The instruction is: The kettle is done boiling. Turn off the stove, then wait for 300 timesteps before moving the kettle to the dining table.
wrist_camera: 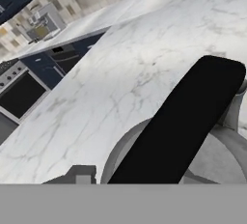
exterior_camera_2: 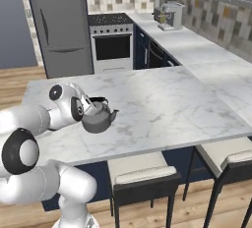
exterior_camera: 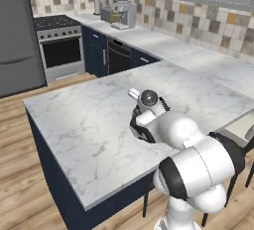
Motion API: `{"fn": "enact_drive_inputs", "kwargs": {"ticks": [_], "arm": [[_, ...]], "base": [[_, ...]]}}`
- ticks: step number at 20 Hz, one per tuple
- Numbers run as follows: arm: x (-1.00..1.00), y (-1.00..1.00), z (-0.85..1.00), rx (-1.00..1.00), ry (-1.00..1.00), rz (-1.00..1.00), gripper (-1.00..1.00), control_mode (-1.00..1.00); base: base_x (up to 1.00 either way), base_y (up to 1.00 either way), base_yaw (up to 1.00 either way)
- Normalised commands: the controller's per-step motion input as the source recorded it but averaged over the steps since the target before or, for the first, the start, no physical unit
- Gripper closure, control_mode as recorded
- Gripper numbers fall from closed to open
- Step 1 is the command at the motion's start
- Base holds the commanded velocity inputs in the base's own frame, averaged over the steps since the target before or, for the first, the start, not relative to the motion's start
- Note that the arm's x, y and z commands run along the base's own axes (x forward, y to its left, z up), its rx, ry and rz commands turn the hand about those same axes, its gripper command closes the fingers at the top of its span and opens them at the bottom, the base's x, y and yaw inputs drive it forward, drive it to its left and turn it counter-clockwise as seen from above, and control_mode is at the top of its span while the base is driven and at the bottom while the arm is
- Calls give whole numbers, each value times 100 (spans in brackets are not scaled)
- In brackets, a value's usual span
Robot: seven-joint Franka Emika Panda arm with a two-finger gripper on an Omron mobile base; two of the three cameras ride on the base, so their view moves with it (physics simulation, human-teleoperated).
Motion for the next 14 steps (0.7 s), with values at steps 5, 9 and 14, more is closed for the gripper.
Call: {"fn": "enact_drive_inputs", "kwargs": {"ticks": [5, 9, 14], "arm": [[39, -14, -19, 0, 0, 0, 100, -100], [36, -11, -21, 0, 0, 0, 100, -100], [33, -6, -26, 0, 0, 0, 100, -100]], "base": [[0, 0, 0], [0, 0, 0], [0, 0, 0]]}}
